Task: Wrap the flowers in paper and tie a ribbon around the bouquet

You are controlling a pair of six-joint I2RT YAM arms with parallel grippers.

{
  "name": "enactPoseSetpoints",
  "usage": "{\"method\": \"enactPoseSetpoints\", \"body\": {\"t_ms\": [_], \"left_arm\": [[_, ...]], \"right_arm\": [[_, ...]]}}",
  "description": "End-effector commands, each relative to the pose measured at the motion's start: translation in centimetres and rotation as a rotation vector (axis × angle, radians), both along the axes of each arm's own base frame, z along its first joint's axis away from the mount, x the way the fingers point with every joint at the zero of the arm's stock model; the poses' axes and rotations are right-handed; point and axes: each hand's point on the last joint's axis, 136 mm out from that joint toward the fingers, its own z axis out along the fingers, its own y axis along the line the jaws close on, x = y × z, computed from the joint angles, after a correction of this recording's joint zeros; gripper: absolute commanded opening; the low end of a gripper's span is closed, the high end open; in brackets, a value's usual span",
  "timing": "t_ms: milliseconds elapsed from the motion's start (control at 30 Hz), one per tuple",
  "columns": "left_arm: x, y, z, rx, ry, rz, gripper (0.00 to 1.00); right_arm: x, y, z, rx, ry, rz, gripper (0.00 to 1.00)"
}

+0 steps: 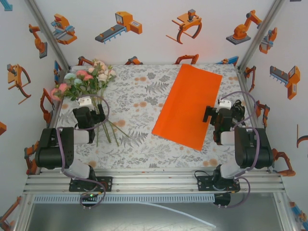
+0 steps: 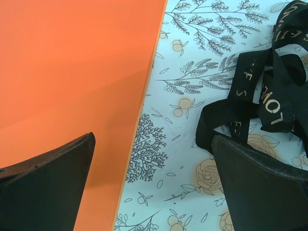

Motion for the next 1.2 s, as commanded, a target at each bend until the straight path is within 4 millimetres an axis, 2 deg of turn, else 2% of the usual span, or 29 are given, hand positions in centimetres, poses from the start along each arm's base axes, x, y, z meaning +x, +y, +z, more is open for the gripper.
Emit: {"method": "enactPoseSetpoints", "body": {"t_ms": [0,133,200,333,433,567,767,867,967,1067,1167], "left_arm": [[0.6,-0.4,2.0,0.0,-0.01,-0.019,0.97],[-0.2,-1.4,4.8,0.022,-0.029,-0.065,0.97],[-0.6,-2.4,7.5,0.026,-0.07,-0.091,0.97],[-1.3,-4.9,12.3,-0.054,-0.072,-0.145,0.97],[-1.5,-7.8,13.9,-0.119,0.07,-0.185,0.97],[-1.2,-13.9,14.6,-0.149,0.18,-0.32,0.97],[-0.9,-25.3,13.2,-0.345,0.252,-0.56,0.97],[-1.8,-30.7,11.3,-0.382,0.318,-0.694,0.97],[-2.9,-35.0,8.7,-0.381,0.42,-0.79,0.97],[-3.3,-37.0,5.9,-0.346,0.485,-0.814,0.97],[-2.5,-37.2,4.4,-0.336,0.487,-0.782,0.99]], "right_arm": [[0.3,-0.9,4.5,-0.007,-0.091,-0.042,0.99],[-1.9,-1.7,8.7,0.102,-0.045,-0.141,1.0],[-3.4,-0.4,10.2,0.191,0.054,-0.105,1.0],[-5.7,3.0,11.6,0.387,0.242,0.0,1.0],[-6.2,5.1,12.4,0.556,0.375,0.059,1.0],[-5.3,5.5,12.2,0.724,0.502,0.044,0.96],[-4.2,1.1,8.2,0.821,0.573,-0.124,0.94],[-3.0,-0.5,6.9,0.843,0.535,-0.142,0.93],[-1.2,-1.2,6.3,0.841,0.486,-0.128,0.88],[0.7,-1.5,5.6,0.858,0.444,-0.111,0.8],[2.5,-1.8,4.6,0.881,0.421,-0.103,0.73]]}}
